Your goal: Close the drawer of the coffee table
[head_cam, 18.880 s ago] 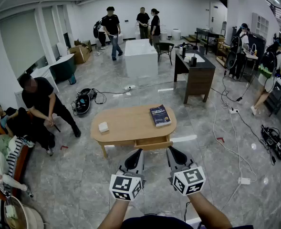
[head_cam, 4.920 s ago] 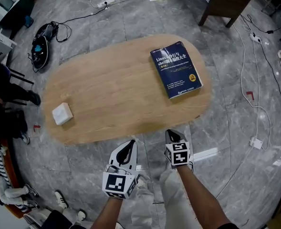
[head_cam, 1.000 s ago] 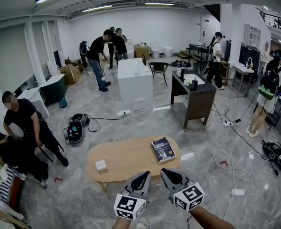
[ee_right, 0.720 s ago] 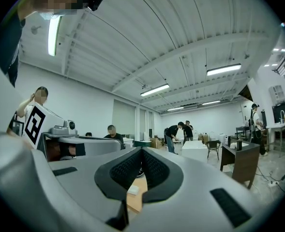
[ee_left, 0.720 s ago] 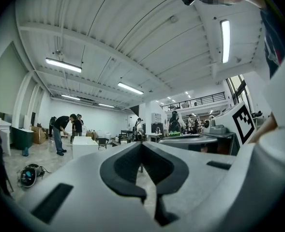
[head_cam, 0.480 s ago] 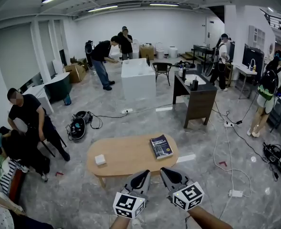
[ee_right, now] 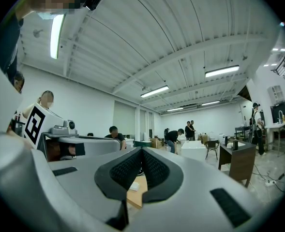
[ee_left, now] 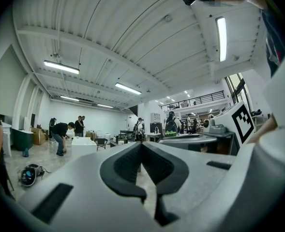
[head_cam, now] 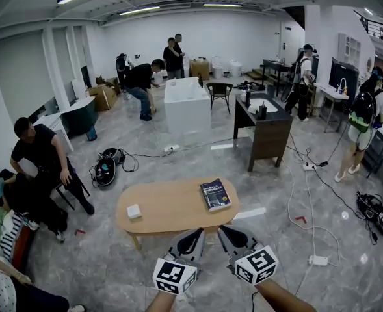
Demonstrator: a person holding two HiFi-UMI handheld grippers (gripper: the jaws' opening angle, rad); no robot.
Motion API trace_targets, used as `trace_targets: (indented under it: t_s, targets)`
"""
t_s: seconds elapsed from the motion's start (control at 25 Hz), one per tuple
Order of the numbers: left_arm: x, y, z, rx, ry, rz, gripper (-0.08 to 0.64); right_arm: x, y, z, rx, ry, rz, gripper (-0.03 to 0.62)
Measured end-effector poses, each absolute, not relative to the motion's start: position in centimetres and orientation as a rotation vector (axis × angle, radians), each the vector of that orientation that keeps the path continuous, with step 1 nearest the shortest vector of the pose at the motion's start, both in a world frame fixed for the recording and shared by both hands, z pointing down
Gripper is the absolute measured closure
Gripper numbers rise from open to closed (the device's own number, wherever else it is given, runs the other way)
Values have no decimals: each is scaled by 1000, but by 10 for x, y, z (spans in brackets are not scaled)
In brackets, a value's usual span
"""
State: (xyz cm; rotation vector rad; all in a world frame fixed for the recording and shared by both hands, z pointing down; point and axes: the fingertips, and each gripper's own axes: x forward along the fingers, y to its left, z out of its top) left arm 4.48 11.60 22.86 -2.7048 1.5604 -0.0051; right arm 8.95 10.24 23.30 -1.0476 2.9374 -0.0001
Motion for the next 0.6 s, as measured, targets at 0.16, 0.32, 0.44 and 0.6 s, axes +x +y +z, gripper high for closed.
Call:
trace_targets:
  t_s: [0.16, 0.32, 0.44, 0.6]
  targets:
    - [51, 124, 228, -2701, 1559, -9, 561, 95, 112, 233, -1041, 2942, 5, 581]
    - [53, 133, 229, -2696, 1562, -15, 561, 98, 120, 234, -1035, 2943, 12, 581]
    - [55, 134, 229, -2691, 1564, -22, 561, 100, 122, 234, -1030, 2941, 17, 581]
    - [59, 135, 227, -2689, 1564, -22, 561, 104, 123, 231, -1021, 2940, 21, 581]
